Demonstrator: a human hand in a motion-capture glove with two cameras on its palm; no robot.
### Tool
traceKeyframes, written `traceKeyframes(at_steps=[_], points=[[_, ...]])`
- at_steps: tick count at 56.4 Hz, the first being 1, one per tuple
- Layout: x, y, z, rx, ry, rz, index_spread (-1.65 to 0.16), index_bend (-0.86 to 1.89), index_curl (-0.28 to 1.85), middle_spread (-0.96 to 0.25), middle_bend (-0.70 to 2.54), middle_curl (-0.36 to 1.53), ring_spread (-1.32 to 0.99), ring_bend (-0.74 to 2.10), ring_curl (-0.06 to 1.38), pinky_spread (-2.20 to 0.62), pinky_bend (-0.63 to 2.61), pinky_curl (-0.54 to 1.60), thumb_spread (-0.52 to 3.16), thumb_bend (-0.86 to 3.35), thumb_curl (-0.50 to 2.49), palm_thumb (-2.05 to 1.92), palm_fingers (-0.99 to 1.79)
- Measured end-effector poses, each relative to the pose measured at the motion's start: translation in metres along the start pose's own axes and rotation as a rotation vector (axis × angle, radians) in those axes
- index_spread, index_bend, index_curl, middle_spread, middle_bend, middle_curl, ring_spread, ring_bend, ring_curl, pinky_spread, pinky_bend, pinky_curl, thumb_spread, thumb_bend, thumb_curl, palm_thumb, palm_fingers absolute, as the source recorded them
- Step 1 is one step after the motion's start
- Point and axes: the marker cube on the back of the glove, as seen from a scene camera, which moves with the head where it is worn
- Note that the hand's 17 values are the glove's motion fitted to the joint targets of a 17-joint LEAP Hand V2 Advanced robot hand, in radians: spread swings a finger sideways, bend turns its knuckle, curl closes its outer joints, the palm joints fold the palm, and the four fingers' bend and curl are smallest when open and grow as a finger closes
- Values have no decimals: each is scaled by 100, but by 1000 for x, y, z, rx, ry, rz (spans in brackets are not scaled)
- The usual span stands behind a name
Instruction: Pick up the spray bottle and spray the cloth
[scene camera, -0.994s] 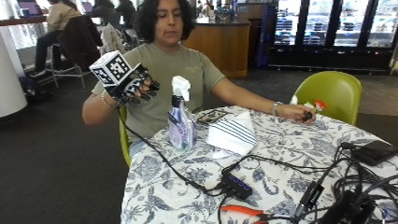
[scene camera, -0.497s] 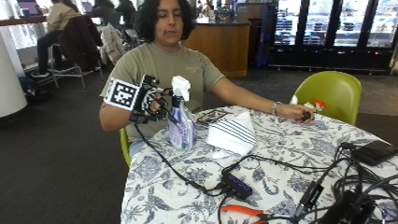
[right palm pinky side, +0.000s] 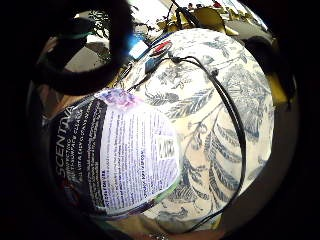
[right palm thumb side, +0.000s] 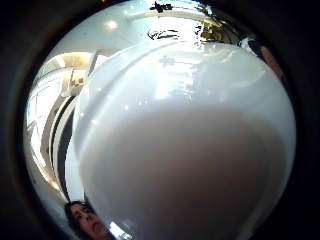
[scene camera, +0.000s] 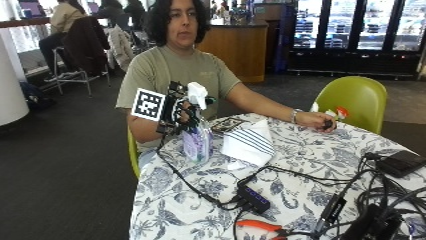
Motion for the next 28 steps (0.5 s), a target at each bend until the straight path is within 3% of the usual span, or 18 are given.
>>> traceKeyframes(at_steps=[11, 17, 24, 28], points=[[1, -19, 12, -55, -4, 10, -16, 11, 21, 6, 28, 38, -3, 51, 36, 10, 23, 34, 84, -3, 49, 93, 60], [8, -28, 19, -90, -6, -107, -17, 11, 21, 6, 28, 38, -4, 51, 36, 9, 23, 35, 83, -3, 49, 92, 62], [6, -50, 29, -33, -57, -33, -18, 12, 22, 5, 26, 38, -5, 51, 36, 8, 23, 35, 83, -3, 49, 90, 66], [5, -50, 25, -143, -131, 17, -19, 15, 23, 4, 26, 38, -6, 53, 36, 7, 23, 35, 83, -3, 49, 90, 80]])
